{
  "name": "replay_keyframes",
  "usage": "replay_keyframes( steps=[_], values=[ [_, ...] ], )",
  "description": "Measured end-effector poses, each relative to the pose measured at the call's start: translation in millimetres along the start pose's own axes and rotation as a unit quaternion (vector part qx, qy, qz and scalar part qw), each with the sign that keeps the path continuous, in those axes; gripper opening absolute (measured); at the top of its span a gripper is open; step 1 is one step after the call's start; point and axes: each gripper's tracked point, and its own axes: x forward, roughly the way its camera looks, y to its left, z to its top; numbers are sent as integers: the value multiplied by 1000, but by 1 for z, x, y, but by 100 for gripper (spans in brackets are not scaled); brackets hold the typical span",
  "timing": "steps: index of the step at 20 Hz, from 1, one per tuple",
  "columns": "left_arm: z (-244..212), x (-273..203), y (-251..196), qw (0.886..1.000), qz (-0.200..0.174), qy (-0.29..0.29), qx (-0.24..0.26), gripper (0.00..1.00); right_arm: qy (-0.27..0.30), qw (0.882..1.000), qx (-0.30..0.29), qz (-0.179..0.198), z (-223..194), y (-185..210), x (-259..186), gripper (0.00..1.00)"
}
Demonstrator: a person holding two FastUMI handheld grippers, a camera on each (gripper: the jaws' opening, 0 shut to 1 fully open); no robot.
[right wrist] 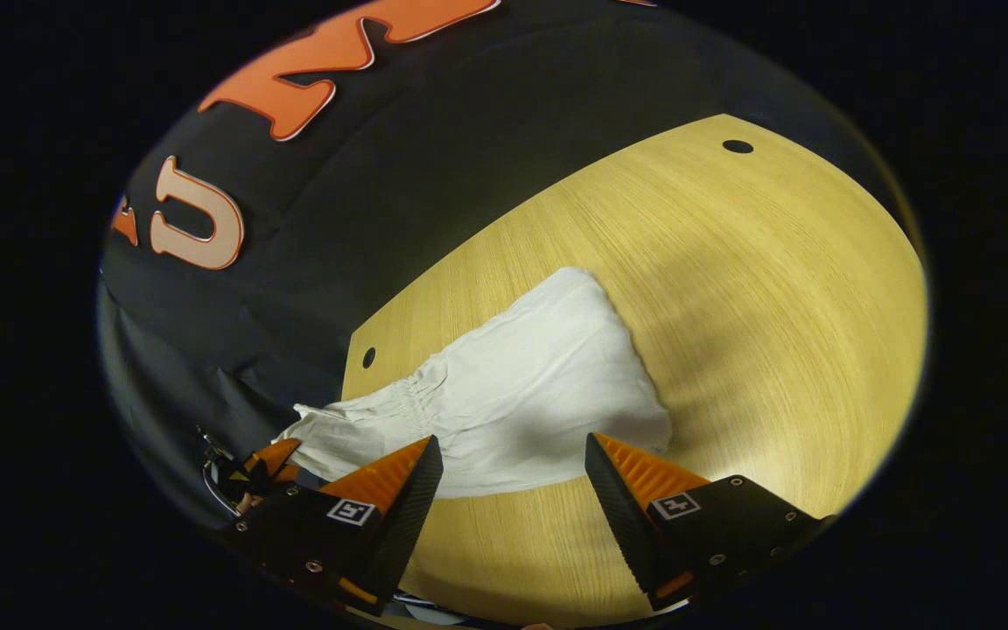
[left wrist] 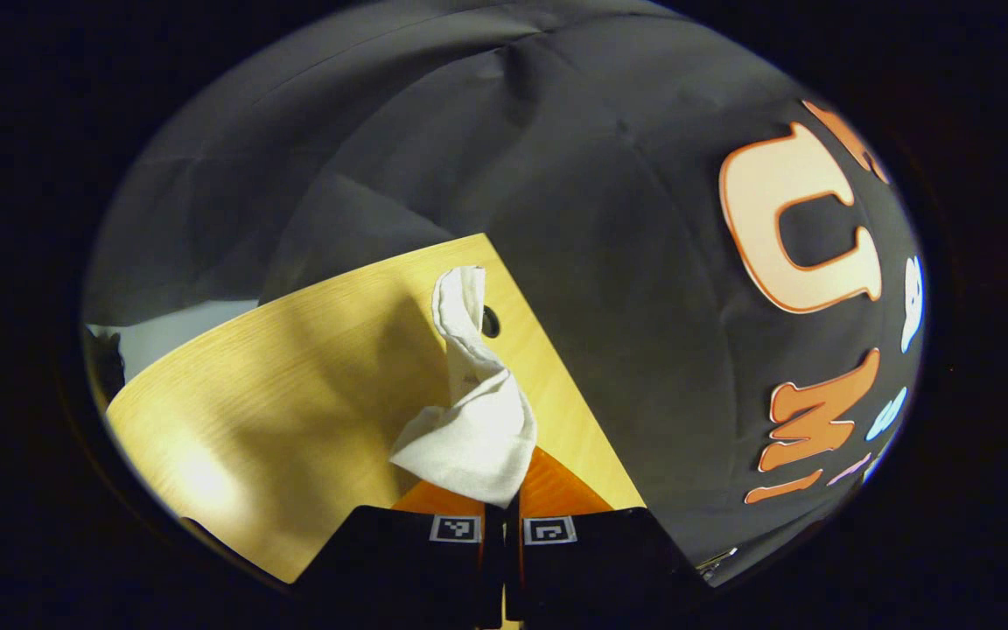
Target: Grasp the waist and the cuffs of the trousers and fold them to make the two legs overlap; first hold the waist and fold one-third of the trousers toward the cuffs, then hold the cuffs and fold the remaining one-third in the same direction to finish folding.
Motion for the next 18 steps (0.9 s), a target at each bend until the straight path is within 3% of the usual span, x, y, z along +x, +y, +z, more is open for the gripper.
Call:
replay_keyframes(
  steps=[6, 18],
  values=[
    [-47, 8, -80, 999, -28, 10, 41, 5, -3, 1000, 10, 8, 18, -41, -22, 98],
    [-217, 52, -188, 988, -60, 98, 102, 5, 8, 999, 39, 9, 32, -133, -55, 98]
  ],
)
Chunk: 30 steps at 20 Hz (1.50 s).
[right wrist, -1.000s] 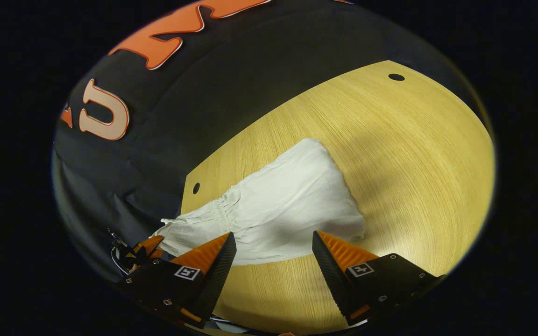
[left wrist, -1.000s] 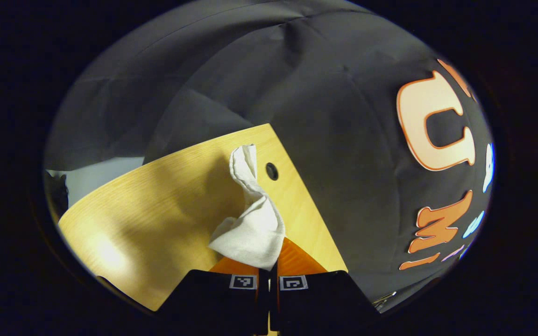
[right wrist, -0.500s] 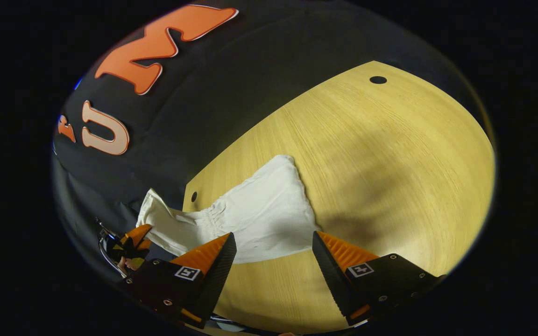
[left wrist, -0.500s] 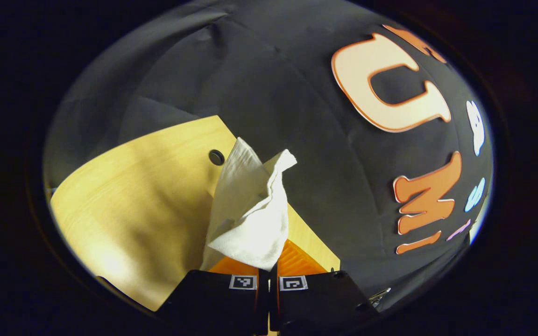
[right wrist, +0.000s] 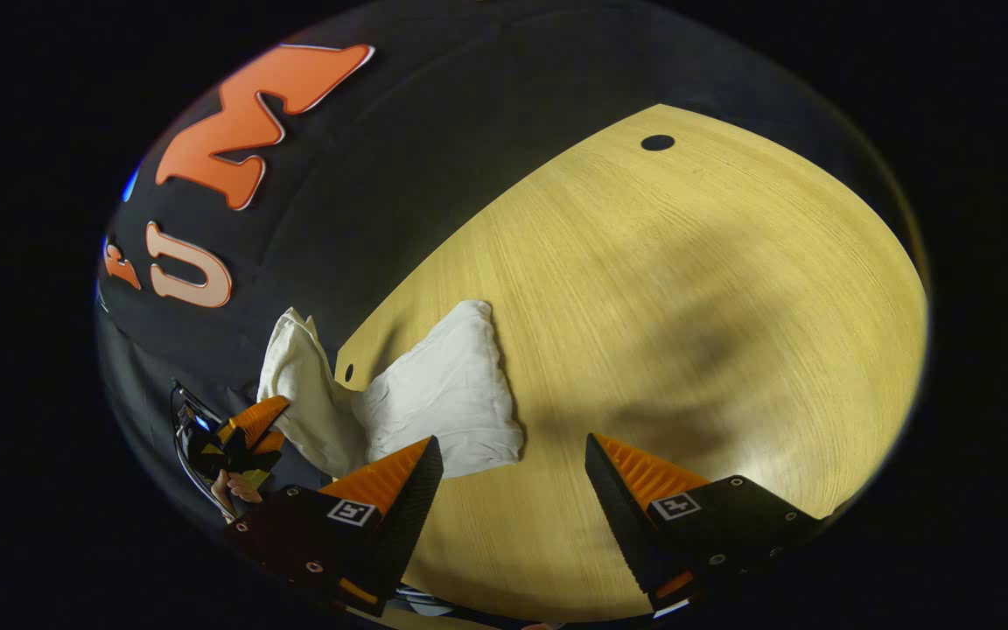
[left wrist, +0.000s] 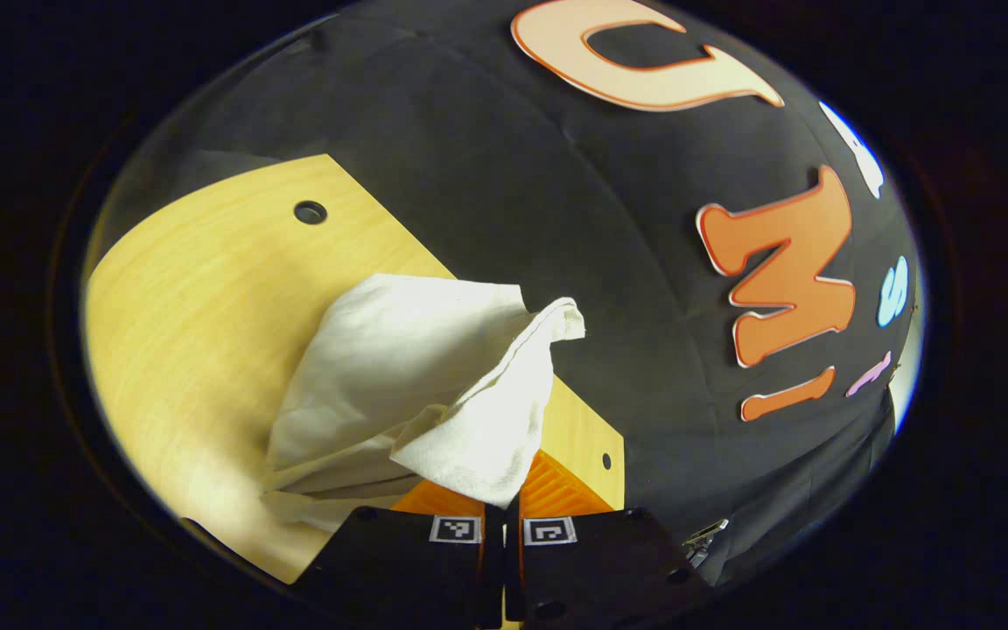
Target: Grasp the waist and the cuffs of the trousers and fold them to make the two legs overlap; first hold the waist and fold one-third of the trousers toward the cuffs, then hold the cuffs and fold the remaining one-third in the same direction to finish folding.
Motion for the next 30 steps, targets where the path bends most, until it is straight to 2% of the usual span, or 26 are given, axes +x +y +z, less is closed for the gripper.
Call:
replay_keyframes(
  steps=[2, 7, 11, 14, 15, 16, 19, 20, 22, 24, 27, 30],
  values=[
    [-27, 21, -17, 1000, 2, 23, 13, 2, -3, 1000, 7, -2, 4, -15, -7, 98],
    [-90, 63, -33, 994, 21, 89, 52, 5, -13, 999, 33, -12, 12, -46, -17, 98],
    [-128, 76, -36, 986, 34, 141, 88, 5, -19, 998, 49, -22, 14, -64, -25, 98],
    [-136, 75, -37, 980, 31, 166, 102, 6, -22, 998, 56, -26, 13, -70, -26, 98],
    [-137, 76, -36, 978, 31, 175, 112, 20, -22, 998, 56, -28, 13, -71, -26, 98],
    [-142, 75, -39, 976, 22, 184, 115, 11, -22, 998, 57, -28, 13, -71, -26, 98],
    [-166, 70, -50, 969, -2, 211, 127, 91, -20, 998, 57, -29, 11, -69, -25, 98],
    [-173, 68, -49, 967, 4, 213, 142, 86, -19, 998, 56, -27, 11, -66, -24, 98],
    [-180, 71, -46, 963, 14, 200, 179, 96, -19, 998, 52, -24, 10, -60, -23, 98],
    [-167, 57, -42, 960, 27, 181, 214, 100, -26, 999, 34, -31, 14, -53, -21, 98],
    [-141, 37, -38, 958, 35, 144, 244, 99, -45, 998, -3, -40, 26, -40, -28, 98],
    [-115, 32, -21, 955, 50, 99, 275, 99, -72, 996, -38, -34, 47, -13, -34, 99]
  ],
)
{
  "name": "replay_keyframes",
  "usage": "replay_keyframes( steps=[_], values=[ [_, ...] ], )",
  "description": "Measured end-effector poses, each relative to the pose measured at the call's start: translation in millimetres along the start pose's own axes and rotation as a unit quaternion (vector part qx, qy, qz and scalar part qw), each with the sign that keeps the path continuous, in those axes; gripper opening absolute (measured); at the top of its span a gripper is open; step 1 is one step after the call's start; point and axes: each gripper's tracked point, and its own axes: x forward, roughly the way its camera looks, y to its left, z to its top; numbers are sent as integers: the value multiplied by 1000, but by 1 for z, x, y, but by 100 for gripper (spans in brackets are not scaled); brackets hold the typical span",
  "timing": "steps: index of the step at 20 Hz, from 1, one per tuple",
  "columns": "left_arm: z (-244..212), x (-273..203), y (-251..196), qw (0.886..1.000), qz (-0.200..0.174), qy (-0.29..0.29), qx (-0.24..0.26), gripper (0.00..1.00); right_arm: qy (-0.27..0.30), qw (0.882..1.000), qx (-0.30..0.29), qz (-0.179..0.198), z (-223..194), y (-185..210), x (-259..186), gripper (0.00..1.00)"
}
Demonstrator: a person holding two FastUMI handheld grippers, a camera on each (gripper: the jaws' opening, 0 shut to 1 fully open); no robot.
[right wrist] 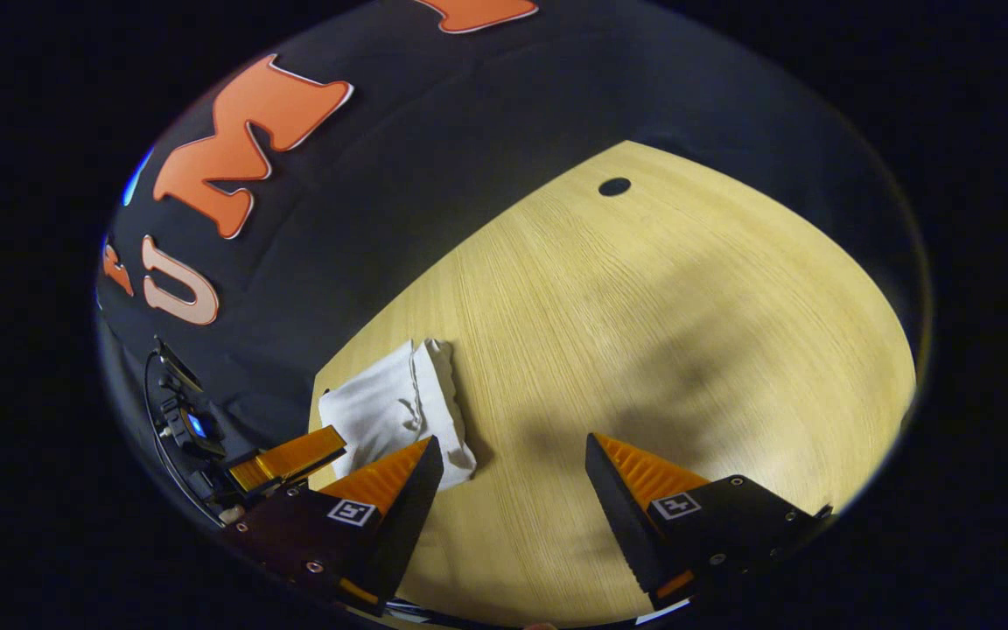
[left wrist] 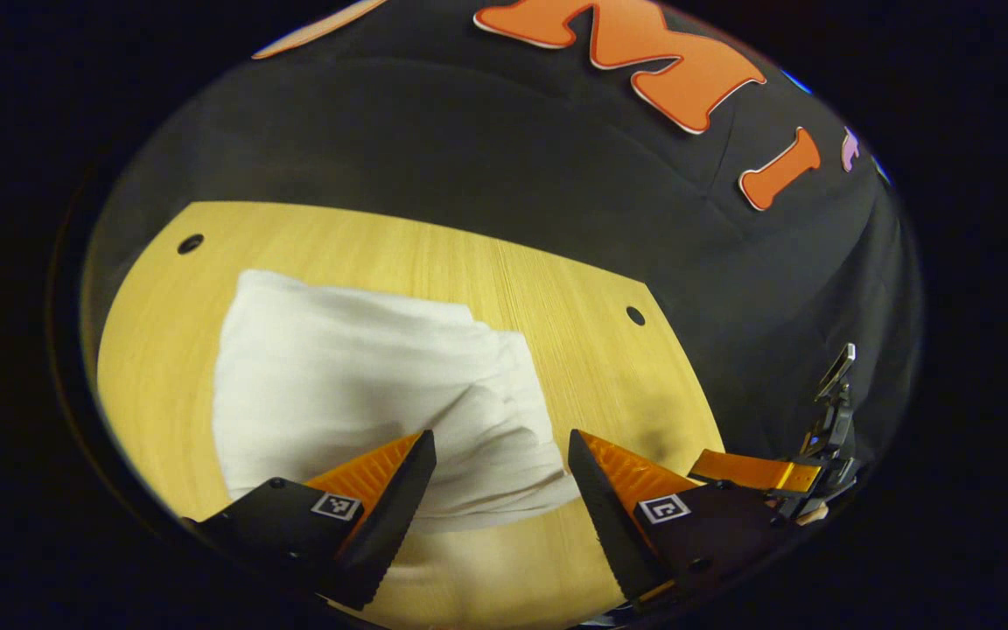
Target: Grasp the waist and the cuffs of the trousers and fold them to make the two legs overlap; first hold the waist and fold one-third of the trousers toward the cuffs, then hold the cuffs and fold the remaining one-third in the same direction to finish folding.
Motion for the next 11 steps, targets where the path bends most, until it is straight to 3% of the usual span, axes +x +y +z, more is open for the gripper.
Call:
replay_keyframes(
  steps=[4, 8, 9, 11],
  values=[
    [37, -27, 30, 995, 57, -64, 57, 99, -45, 997, -56, -2, 33, 24, -10, 98],
    [85, -46, 50, 975, 119, -147, 117, 99, -99, 988, -117, -7, 59, 51, -21, 98],
    [95, -53, 55, 970, 129, -166, 125, 96, -114, 984, -137, -9, 65, 57, -25, 98],
    [105, -60, 49, 958, 144, -205, 139, 99, -143, 973, -178, -14, 73, 70, -32, 98]
  ],
)
